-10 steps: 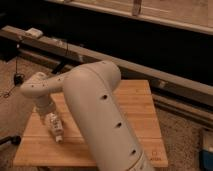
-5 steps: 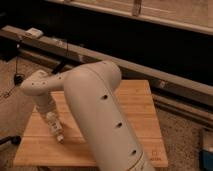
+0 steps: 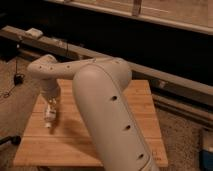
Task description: Place the bottle in the ceramic bowl
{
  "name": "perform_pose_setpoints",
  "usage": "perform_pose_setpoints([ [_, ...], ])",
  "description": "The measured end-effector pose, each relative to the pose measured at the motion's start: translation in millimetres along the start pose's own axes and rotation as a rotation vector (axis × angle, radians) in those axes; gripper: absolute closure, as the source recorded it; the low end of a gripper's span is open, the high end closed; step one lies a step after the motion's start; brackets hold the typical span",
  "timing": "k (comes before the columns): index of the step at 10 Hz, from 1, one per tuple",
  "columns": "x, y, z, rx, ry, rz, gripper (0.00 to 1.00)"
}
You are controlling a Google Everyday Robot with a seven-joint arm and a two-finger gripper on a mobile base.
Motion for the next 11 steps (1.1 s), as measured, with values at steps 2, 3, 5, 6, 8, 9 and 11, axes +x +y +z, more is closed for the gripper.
perform_pose_setpoints([
  [2,-21,-35,-12,0.013,-0.011,0.048,1.00],
  [3,-28,-48,-16,0.019,-0.015,0.064,1.00],
  [5,-35,-59,-19,0.026,-0.019,0.072,0.99],
  [6,-32,-60,-20,0.029,-0.020,0.071,0.91],
  [8,-22,-48,-24,0.019,-0.031,0.056,0.71],
  [9,-13,-35,-23,0.012,-0.035,0.042,0.61],
  [11,10,-5,-19,-0.004,-0.035,0.019,0.41],
])
